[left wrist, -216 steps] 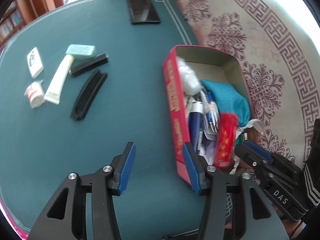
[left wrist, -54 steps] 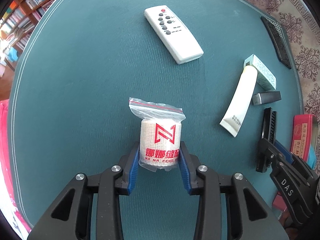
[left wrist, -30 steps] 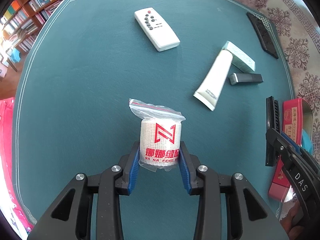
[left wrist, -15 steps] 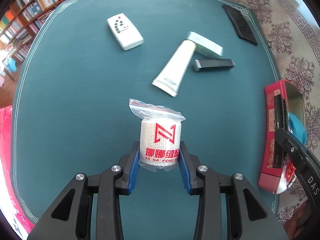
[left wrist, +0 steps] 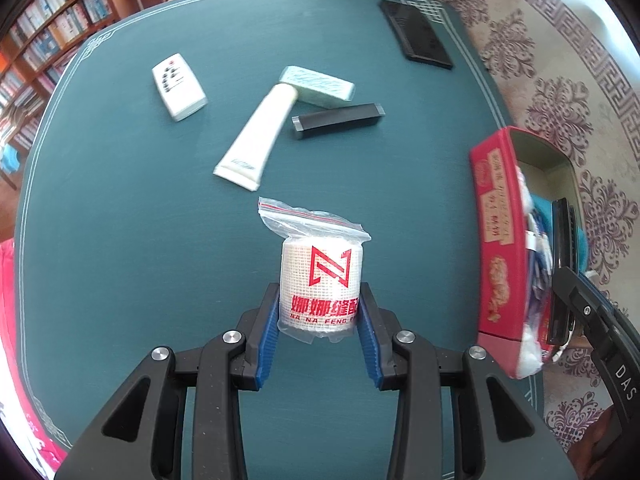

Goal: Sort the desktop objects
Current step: 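Carry the bandage roll and black comb into the red tin and release them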

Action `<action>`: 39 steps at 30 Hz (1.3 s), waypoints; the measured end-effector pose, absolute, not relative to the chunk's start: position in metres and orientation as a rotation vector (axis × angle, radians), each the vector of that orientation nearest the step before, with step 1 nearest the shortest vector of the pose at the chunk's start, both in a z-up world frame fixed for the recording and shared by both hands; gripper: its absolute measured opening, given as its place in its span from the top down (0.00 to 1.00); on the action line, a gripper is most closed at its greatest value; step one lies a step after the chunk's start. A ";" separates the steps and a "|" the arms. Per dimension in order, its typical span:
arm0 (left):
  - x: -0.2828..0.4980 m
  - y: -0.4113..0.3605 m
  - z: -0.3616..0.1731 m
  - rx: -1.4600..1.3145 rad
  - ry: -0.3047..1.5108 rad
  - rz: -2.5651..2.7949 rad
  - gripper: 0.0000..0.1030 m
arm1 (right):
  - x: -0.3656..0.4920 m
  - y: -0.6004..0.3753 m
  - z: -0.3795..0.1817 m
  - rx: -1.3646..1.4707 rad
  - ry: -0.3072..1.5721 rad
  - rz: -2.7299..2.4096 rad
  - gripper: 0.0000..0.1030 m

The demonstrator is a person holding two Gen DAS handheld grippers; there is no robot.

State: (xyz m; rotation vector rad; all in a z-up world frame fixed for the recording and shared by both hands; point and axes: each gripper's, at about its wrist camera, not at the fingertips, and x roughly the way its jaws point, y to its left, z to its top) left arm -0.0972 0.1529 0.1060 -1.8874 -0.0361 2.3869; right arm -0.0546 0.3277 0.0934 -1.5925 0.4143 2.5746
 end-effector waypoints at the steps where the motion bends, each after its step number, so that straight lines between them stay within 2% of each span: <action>1: -0.097 0.159 0.107 -1.879 -0.027 2.383 0.62 | -0.052 0.332 0.094 -1.586 0.421 2.570 0.71; 12: -0.083 0.212 0.134 -1.786 0.080 2.318 0.62 | -0.022 0.389 0.092 -1.526 0.498 2.489 0.71; 25: -0.068 0.287 0.137 -1.664 0.179 2.178 0.62 | -0.005 0.427 0.092 -1.501 0.513 2.454 0.71; 35: -0.073 0.315 0.133 -1.618 0.210 2.127 0.62 | 0.004 0.441 0.094 -1.491 0.498 2.454 0.71; 38: -0.073 0.322 0.133 -1.624 0.210 2.095 0.58 | 0.004 0.442 0.094 -1.498 0.505 2.461 0.71; 39: -0.073 0.324 0.131 -1.640 0.211 2.077 0.49 | 0.003 0.442 0.092 -1.504 0.513 2.458 0.71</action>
